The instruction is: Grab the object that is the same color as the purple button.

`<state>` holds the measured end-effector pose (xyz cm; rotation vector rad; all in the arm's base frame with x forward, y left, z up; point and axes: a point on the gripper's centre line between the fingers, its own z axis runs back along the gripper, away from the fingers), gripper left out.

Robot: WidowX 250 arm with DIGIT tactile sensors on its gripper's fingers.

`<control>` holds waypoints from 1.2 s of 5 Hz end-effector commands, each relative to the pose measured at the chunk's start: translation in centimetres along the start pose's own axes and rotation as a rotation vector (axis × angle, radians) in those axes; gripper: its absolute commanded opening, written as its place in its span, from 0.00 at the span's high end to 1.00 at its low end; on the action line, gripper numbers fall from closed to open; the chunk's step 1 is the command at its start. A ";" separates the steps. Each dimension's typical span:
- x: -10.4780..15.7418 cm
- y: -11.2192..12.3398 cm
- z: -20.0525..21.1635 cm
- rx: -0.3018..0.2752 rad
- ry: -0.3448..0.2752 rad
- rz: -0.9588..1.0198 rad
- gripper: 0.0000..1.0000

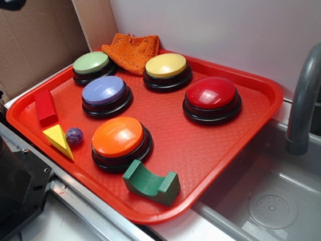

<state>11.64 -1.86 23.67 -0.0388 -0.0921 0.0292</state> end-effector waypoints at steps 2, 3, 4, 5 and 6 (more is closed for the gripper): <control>0.1 1.1 -2.2 0.031 -0.024 -0.041 0.00; 0.3 2.9 -4.7 0.032 -0.018 -0.051 0.00; 1.0 4.0 -6.6 0.062 -0.052 -0.152 0.00; 1.8 5.1 -9.1 0.026 -0.092 -0.262 0.00; 2.5 5.3 -11.1 -0.033 -0.138 -0.380 0.00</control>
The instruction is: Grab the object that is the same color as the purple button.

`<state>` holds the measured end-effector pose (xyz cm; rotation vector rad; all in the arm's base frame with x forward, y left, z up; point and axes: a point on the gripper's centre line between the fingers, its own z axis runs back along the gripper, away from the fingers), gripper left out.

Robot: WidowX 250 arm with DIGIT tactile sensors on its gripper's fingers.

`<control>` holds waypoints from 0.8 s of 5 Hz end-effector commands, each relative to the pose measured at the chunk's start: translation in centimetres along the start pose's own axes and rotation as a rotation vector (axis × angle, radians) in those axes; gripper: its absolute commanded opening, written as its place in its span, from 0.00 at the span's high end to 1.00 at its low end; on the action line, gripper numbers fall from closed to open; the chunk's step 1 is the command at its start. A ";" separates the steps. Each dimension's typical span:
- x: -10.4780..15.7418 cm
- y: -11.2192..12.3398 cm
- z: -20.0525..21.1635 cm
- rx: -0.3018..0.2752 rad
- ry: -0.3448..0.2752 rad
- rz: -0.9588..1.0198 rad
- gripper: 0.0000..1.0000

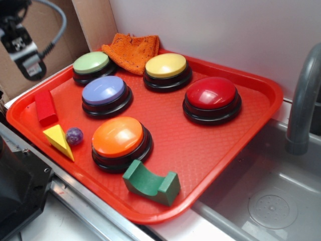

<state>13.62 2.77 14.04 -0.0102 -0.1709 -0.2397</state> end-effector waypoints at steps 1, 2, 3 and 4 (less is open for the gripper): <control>1.5 0.7 -3.9 -0.067 -0.077 -0.140 0.00; 1.7 0.3 -5.9 -0.053 -0.050 -0.164 0.00; 1.2 0.3 -7.6 -0.069 -0.019 -0.158 0.00; 0.8 0.1 -8.8 -0.078 0.007 -0.155 0.00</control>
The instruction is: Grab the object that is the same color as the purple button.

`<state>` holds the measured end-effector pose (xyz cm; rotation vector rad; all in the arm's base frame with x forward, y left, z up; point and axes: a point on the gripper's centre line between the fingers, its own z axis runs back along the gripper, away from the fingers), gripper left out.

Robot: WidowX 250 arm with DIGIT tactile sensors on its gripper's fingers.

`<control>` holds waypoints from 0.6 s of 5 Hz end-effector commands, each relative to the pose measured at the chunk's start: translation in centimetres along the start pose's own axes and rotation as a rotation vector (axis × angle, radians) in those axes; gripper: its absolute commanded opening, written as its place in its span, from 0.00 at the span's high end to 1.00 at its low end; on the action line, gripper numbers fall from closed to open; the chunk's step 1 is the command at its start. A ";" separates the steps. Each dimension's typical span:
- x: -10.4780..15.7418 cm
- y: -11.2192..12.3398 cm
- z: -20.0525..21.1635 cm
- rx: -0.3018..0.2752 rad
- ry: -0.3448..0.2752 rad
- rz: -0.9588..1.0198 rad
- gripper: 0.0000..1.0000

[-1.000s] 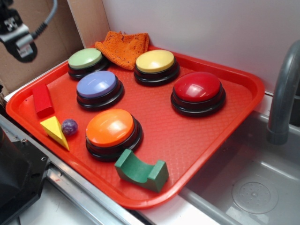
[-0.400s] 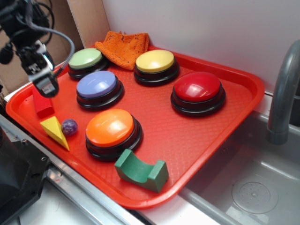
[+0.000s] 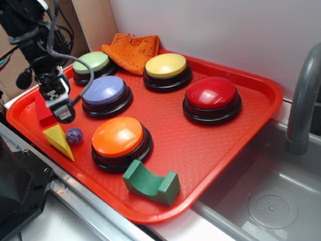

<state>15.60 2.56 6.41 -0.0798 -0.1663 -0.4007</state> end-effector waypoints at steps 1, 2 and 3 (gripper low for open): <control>-0.5 0.2 -2.1 -0.020 0.024 0.021 0.00; -0.6 0.3 -2.7 -0.024 0.020 0.041 0.00; -0.6 0.4 -3.3 -0.033 0.042 0.054 0.00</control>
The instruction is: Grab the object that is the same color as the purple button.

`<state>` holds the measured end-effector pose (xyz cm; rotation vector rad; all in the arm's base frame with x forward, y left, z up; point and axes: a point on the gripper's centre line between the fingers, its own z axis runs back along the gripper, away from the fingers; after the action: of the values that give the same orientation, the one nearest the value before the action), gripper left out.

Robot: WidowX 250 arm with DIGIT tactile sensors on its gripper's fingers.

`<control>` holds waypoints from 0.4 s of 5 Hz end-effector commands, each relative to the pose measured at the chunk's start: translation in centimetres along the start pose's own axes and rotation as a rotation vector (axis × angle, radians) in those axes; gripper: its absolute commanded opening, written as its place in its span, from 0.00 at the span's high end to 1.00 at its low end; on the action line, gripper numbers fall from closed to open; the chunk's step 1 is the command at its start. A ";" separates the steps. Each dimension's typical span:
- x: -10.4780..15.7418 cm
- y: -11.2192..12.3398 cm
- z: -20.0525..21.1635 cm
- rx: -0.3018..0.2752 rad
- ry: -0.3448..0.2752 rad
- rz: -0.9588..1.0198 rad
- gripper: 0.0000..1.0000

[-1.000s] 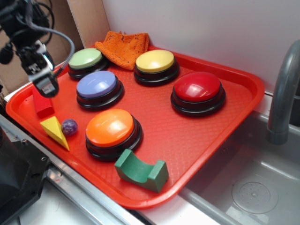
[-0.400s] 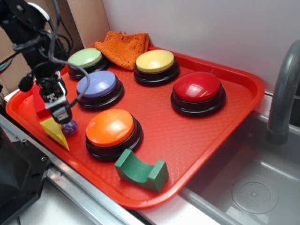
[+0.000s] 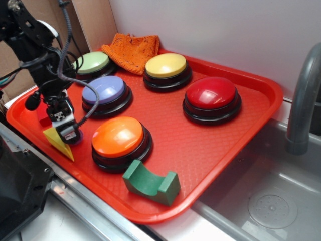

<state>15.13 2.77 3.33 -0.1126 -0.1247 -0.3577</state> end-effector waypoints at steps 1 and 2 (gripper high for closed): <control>0.4 0.4 -0.9 -0.019 0.019 0.025 0.05; 0.2 0.6 -1.4 -0.046 0.022 0.040 0.81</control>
<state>14.89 2.80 1.51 -0.1767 -0.0682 -0.3152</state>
